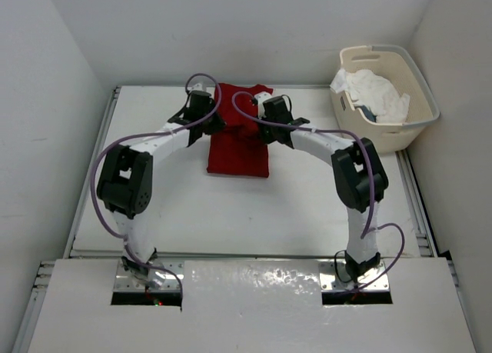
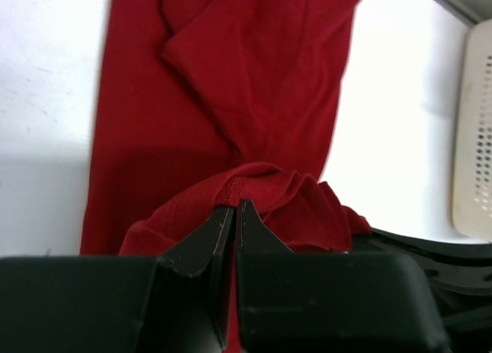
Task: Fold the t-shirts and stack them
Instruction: Fold the folded rectangular tshirt in 1/3 of the way, then grab one side of the 2/3 rectangular tshirt with both arms, then fold the long partially folded tshirt into a neat square
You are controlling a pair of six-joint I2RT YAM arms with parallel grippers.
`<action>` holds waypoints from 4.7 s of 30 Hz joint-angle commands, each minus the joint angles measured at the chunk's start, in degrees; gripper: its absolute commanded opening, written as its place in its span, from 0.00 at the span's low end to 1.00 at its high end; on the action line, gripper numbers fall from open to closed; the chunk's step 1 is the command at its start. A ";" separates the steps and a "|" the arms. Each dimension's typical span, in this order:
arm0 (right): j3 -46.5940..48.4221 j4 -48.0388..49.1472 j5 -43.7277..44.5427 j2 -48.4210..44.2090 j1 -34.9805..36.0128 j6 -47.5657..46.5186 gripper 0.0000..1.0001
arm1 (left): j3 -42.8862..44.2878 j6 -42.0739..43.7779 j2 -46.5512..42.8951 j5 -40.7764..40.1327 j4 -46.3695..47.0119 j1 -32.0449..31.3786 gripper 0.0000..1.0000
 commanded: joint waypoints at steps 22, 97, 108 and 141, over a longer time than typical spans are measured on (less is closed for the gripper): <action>8.59 -0.07 -0.55 5.36 -3.64 4.44 0.86 | 17.83 4.31 10.40 5.40 -7.20 4.56 1.00; -35.39 -21.93 -27.27 -46.16 2.78 20.63 0.00 | -23.96 -5.09 -45.88 6.13 -28.30 -9.85 0.00; -14.29 -24.42 -25.32 -30.19 -4.60 18.25 0.00 | -11.02 -2.89 -30.60 -0.05 -13.46 -4.94 0.00; 27.66 -26.70 -25.96 7.57 -17.70 16.40 0.93 | 32.77 4.49 14.96 6.64 -13.62 1.75 1.00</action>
